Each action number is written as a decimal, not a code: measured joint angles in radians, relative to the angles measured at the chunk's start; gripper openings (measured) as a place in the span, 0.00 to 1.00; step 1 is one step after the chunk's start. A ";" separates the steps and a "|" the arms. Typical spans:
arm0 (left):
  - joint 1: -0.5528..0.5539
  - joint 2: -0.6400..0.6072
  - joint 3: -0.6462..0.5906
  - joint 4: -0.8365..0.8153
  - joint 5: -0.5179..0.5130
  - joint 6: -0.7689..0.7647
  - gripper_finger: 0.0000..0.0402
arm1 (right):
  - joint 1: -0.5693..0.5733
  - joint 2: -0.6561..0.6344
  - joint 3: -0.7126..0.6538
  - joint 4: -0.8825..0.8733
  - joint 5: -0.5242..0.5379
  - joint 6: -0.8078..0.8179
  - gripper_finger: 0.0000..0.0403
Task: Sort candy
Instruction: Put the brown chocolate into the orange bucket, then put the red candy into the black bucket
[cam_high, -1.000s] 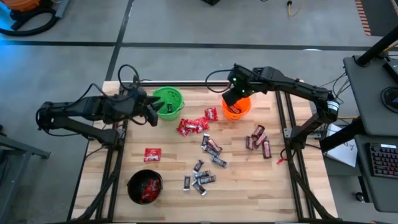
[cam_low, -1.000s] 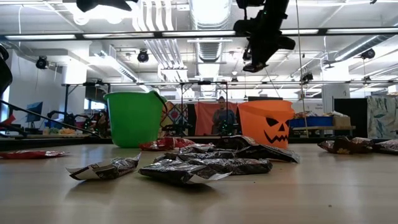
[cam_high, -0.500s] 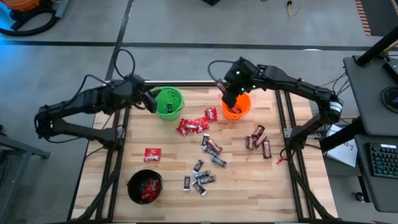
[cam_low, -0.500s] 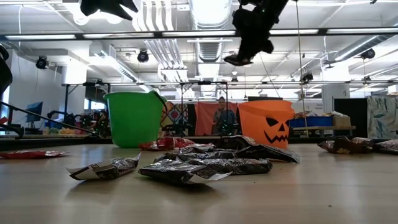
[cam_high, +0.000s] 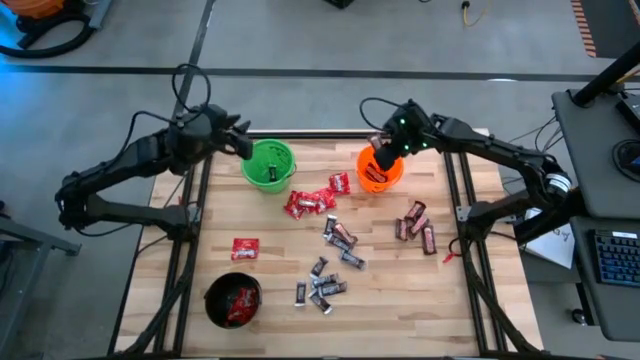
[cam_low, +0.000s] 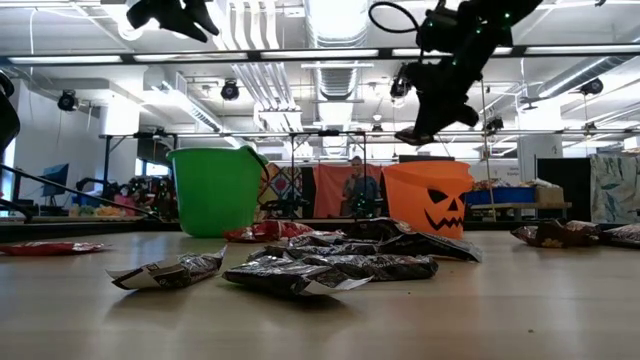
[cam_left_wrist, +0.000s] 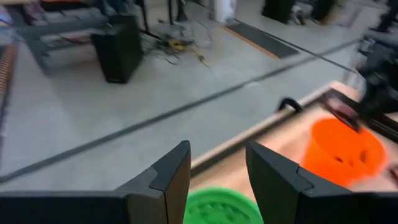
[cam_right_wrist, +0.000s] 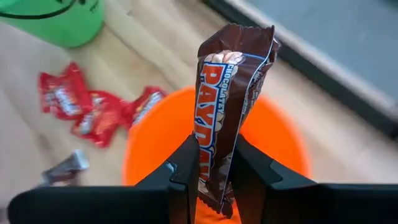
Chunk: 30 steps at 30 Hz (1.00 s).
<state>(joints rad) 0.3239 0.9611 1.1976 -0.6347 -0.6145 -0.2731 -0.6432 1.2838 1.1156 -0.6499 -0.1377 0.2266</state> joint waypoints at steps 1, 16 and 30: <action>0.007 0.000 0.000 0.014 -0.005 0.016 0.35 | 0.002 -0.006 -0.010 0.002 -0.018 0.019 0.17; 0.100 0.006 -0.001 0.150 -0.034 0.172 0.35 | 0.019 0.014 -0.041 -0.004 0.010 0.001 0.24; 0.099 0.003 -0.001 -0.038 0.049 0.019 0.35 | 0.019 0.032 0.014 -0.009 0.007 0.118 0.50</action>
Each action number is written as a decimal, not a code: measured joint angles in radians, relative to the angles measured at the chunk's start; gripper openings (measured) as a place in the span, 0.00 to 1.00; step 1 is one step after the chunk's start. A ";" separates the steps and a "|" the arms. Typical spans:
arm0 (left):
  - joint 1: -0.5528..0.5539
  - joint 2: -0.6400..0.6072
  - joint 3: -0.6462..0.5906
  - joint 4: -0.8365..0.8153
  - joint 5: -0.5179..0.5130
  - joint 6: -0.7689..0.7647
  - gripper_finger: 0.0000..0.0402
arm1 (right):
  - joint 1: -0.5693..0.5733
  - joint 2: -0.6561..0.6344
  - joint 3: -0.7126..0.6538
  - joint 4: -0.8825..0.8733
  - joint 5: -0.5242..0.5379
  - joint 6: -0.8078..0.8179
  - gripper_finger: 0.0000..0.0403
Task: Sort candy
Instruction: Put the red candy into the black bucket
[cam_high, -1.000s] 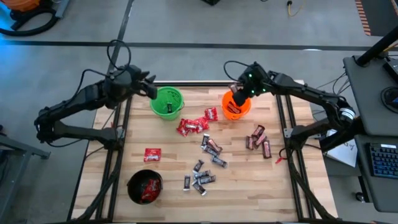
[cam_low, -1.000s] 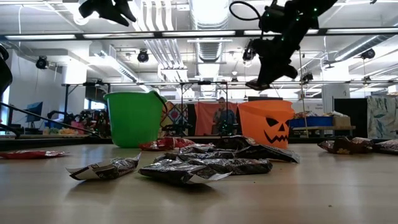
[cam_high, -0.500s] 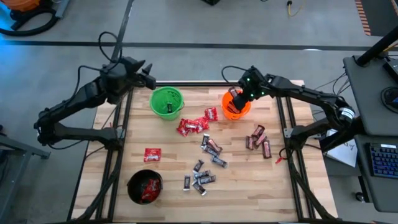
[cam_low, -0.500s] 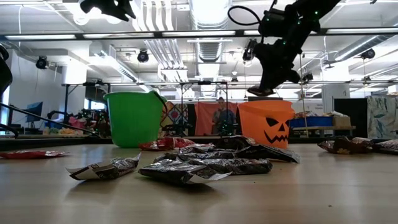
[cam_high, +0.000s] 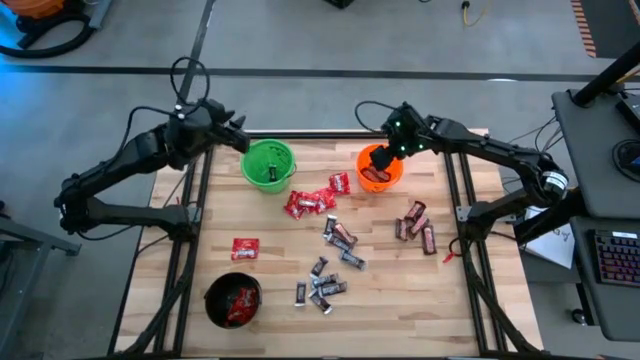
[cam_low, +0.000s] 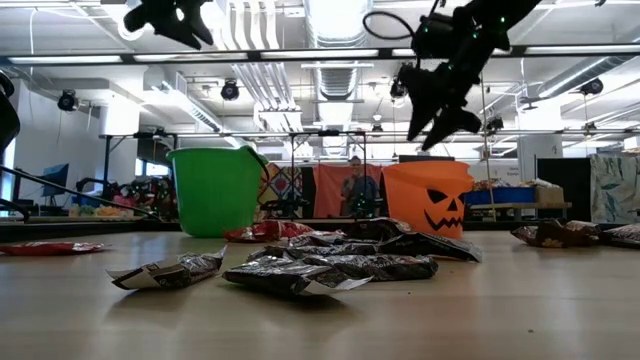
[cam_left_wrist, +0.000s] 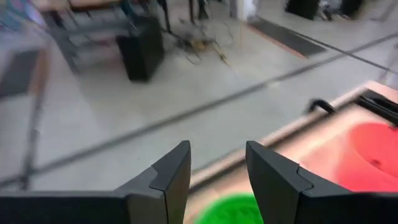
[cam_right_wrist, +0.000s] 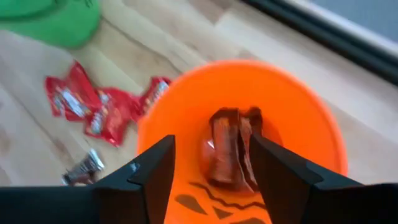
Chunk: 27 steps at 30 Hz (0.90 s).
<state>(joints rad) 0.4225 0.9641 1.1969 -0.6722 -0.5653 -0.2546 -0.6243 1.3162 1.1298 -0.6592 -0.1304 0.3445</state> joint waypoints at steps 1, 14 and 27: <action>0.000 0.000 0.000 -0.027 0.045 -0.030 0.35 | 0.000 -0.002 0.018 0.001 0.000 0.000 0.50; -0.078 0.013 -0.001 -0.473 0.744 -0.558 0.35 | 0.000 -0.003 0.198 -0.006 -0.001 0.018 0.56; -0.413 0.050 -0.252 -0.411 0.670 -0.993 0.35 | 0.102 -0.007 0.216 -0.050 -0.004 0.114 0.57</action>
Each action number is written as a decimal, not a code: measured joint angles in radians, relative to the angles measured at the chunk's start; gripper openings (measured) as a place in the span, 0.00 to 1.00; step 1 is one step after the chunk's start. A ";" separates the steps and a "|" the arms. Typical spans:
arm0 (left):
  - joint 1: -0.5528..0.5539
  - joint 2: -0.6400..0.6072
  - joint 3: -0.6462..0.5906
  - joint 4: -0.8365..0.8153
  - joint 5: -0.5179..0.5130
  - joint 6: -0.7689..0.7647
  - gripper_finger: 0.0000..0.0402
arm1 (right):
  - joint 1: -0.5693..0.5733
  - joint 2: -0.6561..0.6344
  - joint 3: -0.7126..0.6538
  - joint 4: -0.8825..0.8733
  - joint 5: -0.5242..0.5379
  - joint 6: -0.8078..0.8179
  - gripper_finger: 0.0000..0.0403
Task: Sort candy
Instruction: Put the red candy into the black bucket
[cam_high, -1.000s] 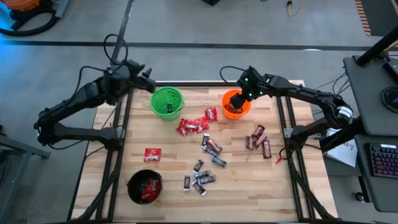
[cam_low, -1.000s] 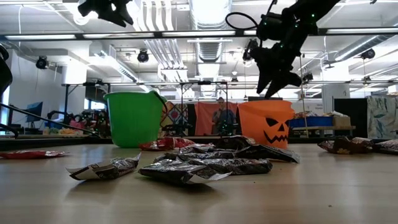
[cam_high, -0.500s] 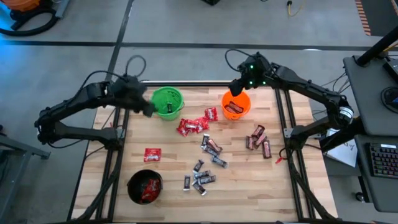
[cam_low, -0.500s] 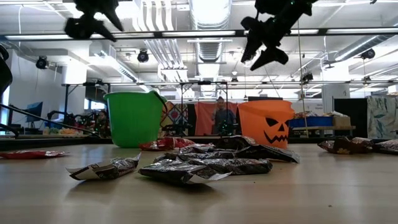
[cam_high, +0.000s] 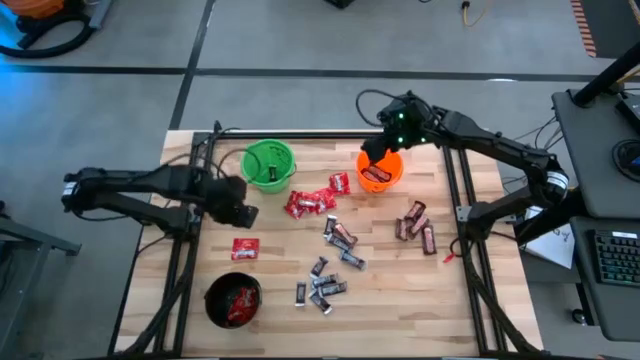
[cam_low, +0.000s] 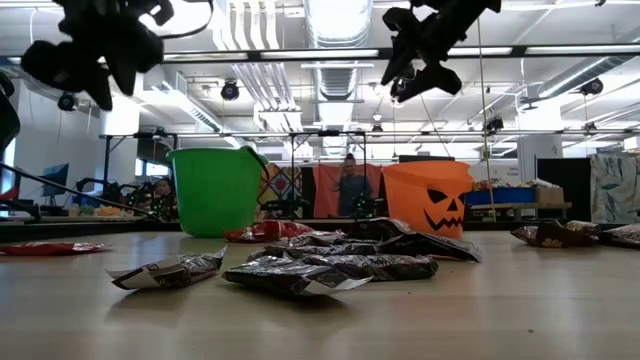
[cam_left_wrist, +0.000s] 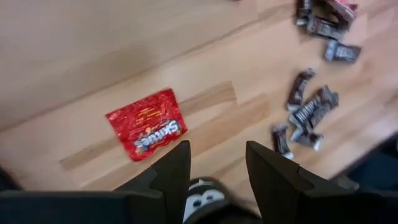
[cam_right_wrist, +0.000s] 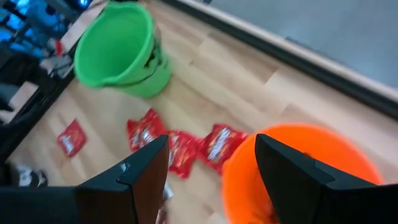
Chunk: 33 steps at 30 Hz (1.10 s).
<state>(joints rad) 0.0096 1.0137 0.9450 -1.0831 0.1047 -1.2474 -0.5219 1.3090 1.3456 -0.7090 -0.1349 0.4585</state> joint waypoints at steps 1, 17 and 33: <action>-0.027 0.003 -0.026 0.041 -0.018 -0.027 0.35 | 0.015 0.000 -0.001 0.000 0.000 0.007 0.57; -0.198 0.061 -0.337 0.285 -0.124 -0.258 0.30 | 0.105 0.000 -0.002 0.003 0.006 0.040 0.57; -0.201 0.310 -0.304 0.342 -0.122 -0.253 0.64 | 0.105 0.002 -0.009 0.003 0.032 0.016 0.57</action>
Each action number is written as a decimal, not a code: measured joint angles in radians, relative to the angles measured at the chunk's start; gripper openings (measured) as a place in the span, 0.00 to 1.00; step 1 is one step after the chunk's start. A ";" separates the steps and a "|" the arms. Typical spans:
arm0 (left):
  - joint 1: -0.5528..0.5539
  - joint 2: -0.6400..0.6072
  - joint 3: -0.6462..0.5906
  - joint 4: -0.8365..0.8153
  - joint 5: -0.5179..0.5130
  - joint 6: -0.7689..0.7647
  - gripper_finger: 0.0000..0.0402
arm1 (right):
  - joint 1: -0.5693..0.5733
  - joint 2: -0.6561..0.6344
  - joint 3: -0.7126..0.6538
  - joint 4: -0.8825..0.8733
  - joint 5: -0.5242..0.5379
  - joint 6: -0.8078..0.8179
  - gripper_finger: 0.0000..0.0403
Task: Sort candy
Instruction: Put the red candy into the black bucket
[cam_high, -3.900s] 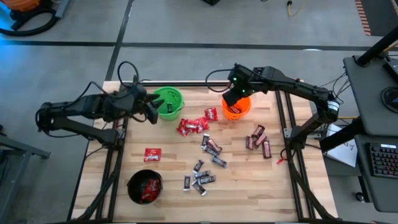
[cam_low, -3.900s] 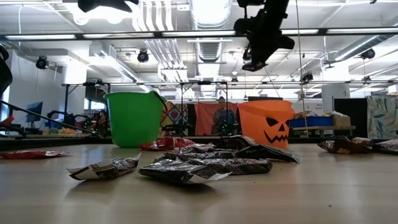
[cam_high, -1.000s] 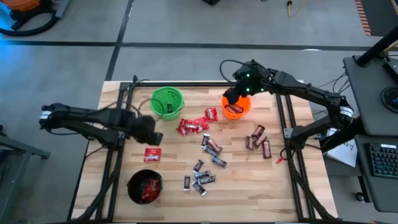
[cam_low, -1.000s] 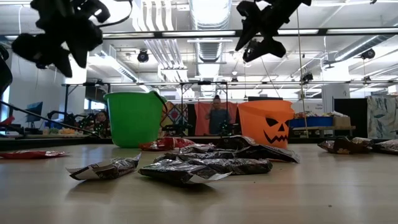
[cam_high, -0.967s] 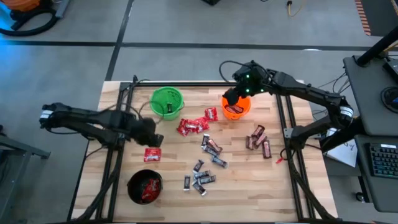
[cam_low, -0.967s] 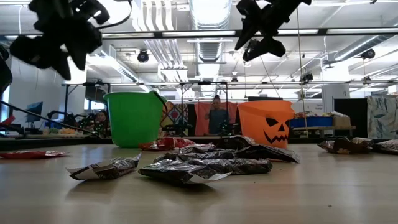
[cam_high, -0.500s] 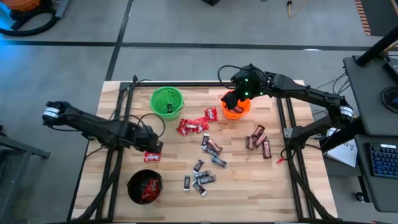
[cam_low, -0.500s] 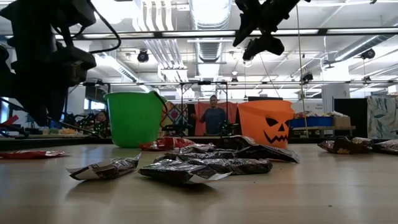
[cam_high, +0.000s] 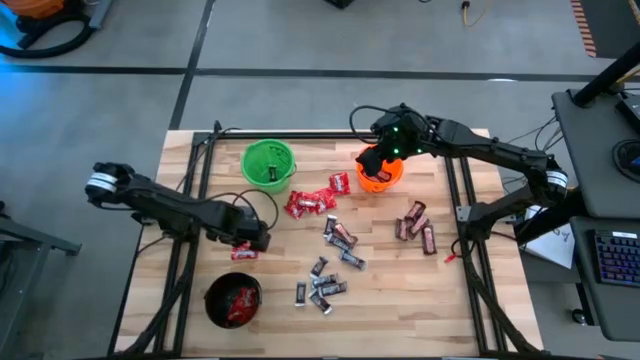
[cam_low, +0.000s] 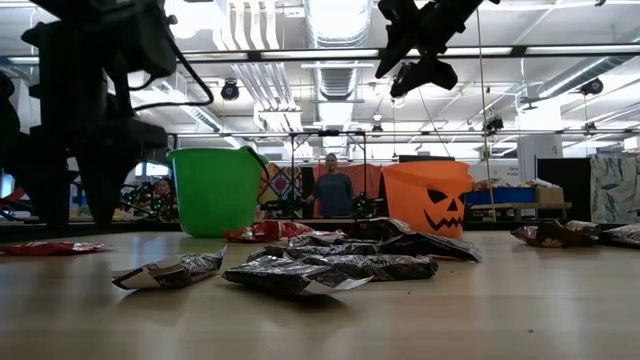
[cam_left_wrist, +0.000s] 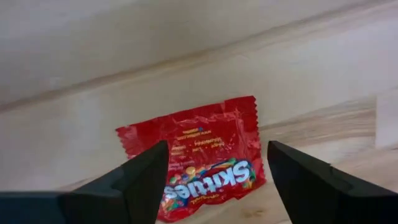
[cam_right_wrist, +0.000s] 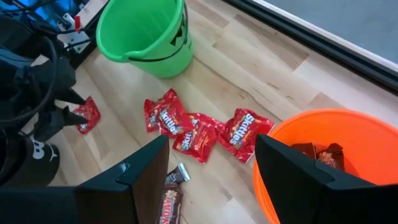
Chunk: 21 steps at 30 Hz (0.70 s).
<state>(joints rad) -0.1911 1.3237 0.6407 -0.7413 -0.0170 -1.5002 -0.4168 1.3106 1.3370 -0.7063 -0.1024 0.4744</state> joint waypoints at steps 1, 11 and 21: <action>-0.001 0.013 0.000 -0.001 0.001 0.000 0.64 | 0.000 0.000 0.000 0.000 0.000 0.000 0.57; -0.003 0.090 -0.002 0.020 0.006 -0.001 0.54 | 0.000 0.000 0.000 0.000 0.000 -0.012 0.57; -0.003 0.097 0.001 0.050 -0.001 0.016 0.38 | 0.000 0.000 0.000 -0.001 0.000 -0.014 0.57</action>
<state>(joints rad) -0.1940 1.4204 0.6418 -0.6917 -0.0181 -1.4845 -0.4168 1.3106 1.3369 -0.7070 -0.1028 0.4606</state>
